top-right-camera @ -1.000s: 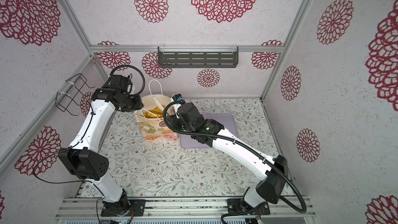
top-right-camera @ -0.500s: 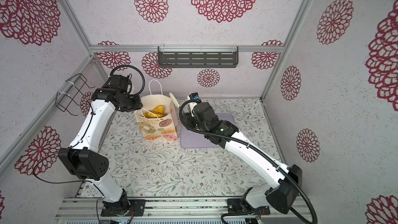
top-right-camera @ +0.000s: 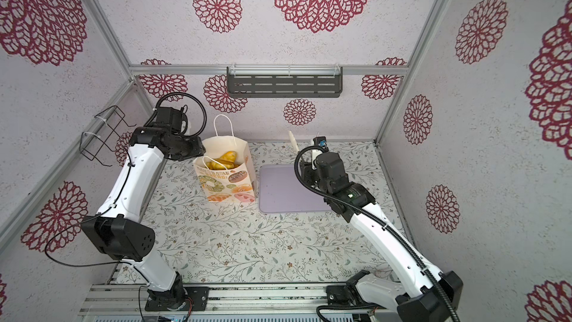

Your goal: Place the fake bread into the paper bag

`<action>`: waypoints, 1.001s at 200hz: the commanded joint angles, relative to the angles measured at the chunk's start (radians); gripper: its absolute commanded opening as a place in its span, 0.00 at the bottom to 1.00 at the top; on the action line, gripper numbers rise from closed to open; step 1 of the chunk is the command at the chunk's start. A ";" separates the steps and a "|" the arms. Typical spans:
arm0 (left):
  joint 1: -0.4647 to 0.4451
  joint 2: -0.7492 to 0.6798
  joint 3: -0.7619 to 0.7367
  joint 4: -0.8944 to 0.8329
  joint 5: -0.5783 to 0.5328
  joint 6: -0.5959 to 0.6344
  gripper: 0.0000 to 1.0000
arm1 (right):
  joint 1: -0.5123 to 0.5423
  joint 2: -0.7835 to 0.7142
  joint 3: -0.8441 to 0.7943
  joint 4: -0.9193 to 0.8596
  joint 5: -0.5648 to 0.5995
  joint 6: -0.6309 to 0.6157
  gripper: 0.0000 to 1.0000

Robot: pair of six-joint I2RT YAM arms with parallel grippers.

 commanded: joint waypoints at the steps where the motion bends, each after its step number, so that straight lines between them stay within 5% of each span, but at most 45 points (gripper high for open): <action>1: 0.012 -0.043 -0.004 0.019 -0.019 0.012 0.56 | -0.059 -0.055 -0.020 0.036 0.021 -0.038 0.53; 76: 0.024 -0.071 -0.014 0.035 -0.080 0.007 0.84 | -0.190 -0.053 -0.118 0.051 -0.034 -0.083 0.55; 98: 0.032 -0.103 -0.036 0.058 -0.125 0.007 1.00 | -0.233 -0.059 -0.167 0.088 -0.084 -0.090 0.56; 200: 0.043 -0.115 -0.049 0.074 -0.192 0.003 0.97 | -0.406 -0.031 -0.329 0.234 -0.104 -0.102 0.61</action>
